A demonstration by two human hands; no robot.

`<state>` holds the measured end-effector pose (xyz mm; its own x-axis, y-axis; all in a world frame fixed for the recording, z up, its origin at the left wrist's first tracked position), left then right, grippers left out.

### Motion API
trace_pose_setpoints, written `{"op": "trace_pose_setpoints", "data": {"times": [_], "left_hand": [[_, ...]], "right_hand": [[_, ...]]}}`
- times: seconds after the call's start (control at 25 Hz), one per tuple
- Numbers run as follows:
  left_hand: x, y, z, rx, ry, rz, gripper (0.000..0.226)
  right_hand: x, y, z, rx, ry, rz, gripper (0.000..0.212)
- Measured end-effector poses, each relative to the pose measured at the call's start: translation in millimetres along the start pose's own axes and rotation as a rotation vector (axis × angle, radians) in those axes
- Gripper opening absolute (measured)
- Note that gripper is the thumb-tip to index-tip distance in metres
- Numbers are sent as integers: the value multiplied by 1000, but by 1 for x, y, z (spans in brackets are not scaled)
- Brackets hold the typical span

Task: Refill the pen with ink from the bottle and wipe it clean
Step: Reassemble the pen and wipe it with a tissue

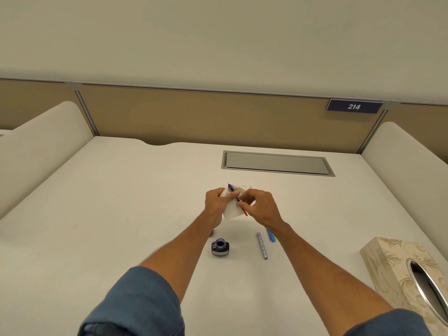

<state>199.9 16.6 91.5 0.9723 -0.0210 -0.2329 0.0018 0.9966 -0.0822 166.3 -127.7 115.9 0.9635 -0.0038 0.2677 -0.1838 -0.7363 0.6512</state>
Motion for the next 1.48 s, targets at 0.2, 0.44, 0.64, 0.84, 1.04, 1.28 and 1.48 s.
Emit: {"op": "trace_pose_setpoints", "data": {"times": [0.2,0.44,0.64,0.84,1.04,1.28,1.48], "left_hand": [[1,-2,1,-40,5,-83,16],[-6,-2,1,-281,110,-217,6],[-6,0,2,-446,178,-184,25],[-6,-5,2,-303,56,-249,25],[-4,-5,4,-253,-32,-170,25],[-3,-2,4,-259,-19,-122,23],[-3,1,4,-267,-4,-81,24]], "right_hand": [[3,-1,2,39,-52,2,20],[3,0,4,152,-135,25,16],[3,1,8,196,-184,42,16],[4,-1,9,174,-175,31,14],[5,-4,5,160,-136,14,10],[4,-5,-1,208,-112,-82,8],[1,-4,-2,209,-114,-91,15]]}}
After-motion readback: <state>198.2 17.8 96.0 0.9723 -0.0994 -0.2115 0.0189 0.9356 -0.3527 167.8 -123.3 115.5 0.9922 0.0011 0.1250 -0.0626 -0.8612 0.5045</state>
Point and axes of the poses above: each hand's wrist, its own x-axis towards the middle knuckle, its own y-axis out of the back of the hand, z = x × y, the point moved 4 cm from there along x, towards the middle knuckle, and after that the axes turned 1 degree about x, right-handed, at the moved point
